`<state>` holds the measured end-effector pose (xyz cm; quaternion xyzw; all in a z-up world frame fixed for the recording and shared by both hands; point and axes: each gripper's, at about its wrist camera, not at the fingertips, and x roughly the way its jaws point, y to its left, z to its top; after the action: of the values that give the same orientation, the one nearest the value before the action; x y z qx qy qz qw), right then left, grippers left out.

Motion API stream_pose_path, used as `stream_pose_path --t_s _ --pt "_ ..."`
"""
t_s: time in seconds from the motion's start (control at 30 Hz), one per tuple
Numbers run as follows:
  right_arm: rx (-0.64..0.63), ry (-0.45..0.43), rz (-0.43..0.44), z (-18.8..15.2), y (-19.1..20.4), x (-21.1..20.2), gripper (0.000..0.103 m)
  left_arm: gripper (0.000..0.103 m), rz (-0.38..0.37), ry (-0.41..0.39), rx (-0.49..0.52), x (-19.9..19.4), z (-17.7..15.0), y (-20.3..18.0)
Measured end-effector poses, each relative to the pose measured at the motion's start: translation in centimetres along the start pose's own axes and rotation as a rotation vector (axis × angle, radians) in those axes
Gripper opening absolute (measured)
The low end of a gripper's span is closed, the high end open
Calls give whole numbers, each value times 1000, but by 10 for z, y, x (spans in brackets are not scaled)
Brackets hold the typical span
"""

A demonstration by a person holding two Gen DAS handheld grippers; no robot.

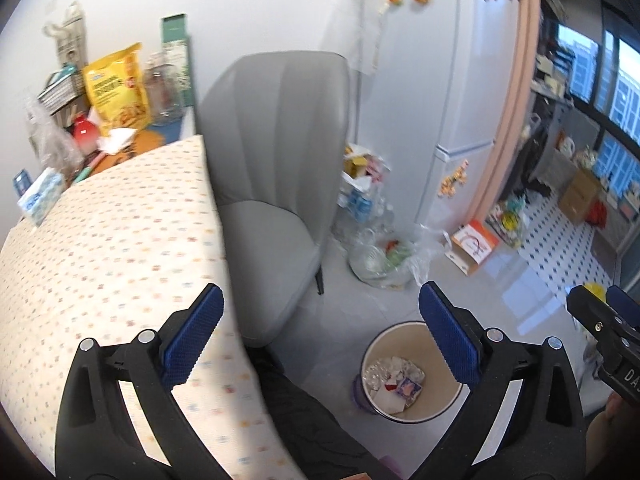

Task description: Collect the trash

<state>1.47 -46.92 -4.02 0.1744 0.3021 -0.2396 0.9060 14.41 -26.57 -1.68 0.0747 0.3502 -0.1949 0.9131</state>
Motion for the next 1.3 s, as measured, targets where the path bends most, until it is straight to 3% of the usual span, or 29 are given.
stream_pose_path --t_s 0.7,0.97,1.3 --pt "-181 -93 126 -4 134 -73 95 97 117 -148 -167 -102 -17 131" --pt "-246 -123 203 -18 179 -100 95 97 169 -200 -199 -139 -34 164" --pt "-297 -123 258 -44 214 -121 95 97 229 -204 -235 -165 -62 196"
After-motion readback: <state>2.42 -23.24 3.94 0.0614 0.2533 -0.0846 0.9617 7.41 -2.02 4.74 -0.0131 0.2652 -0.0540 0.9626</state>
